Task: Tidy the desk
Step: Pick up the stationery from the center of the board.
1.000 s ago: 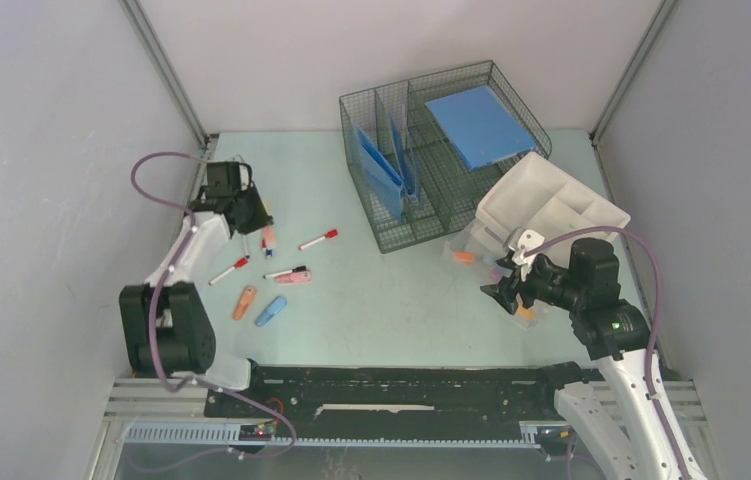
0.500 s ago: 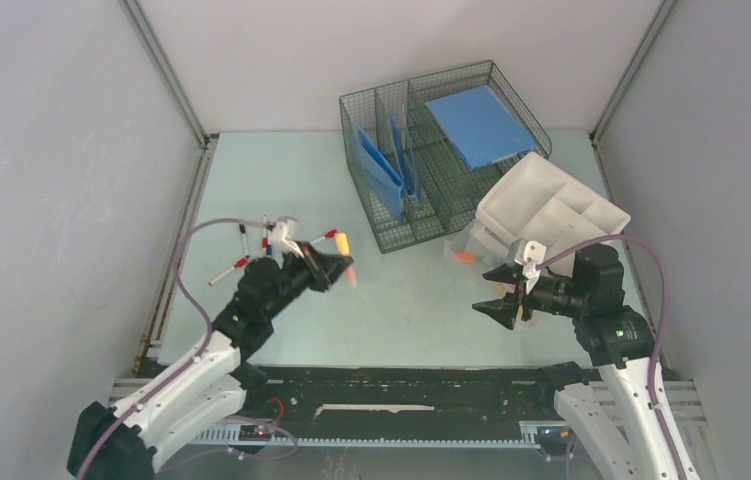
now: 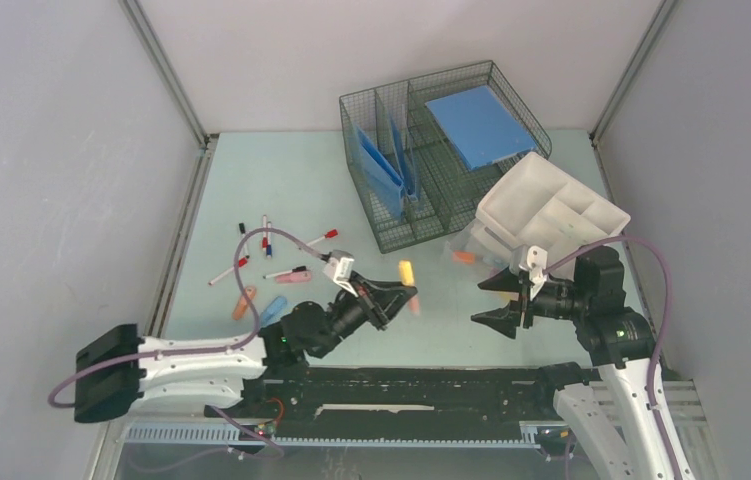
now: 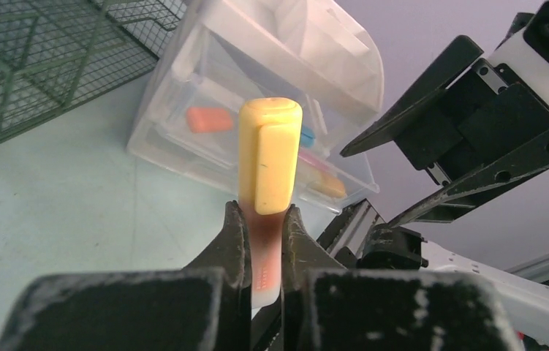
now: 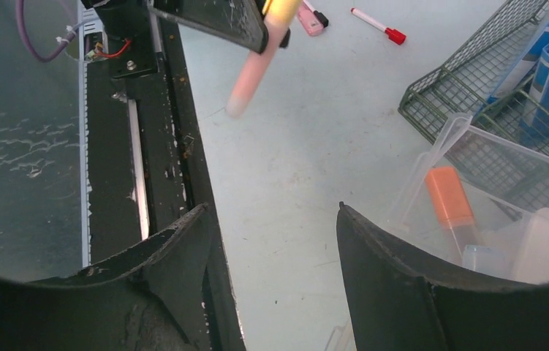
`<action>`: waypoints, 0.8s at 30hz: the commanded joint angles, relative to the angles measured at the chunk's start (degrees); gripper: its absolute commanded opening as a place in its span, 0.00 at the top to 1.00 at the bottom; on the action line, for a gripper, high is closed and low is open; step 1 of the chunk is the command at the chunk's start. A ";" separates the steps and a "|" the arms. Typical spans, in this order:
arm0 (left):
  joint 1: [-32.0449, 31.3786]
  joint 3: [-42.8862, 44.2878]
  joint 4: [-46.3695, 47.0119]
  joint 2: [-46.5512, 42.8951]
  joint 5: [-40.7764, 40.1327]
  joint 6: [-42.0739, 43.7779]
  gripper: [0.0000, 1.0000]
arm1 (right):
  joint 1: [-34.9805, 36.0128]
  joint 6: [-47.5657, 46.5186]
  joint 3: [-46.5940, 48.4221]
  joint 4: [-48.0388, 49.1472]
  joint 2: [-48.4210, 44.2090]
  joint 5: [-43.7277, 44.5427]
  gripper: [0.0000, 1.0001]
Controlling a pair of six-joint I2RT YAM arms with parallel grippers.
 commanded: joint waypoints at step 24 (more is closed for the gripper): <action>-14.17 25.08 15.12 29.98 -24.48 3.45 1.00 | 2.89 9.05 0.37 6.21 1.95 2.06 0.29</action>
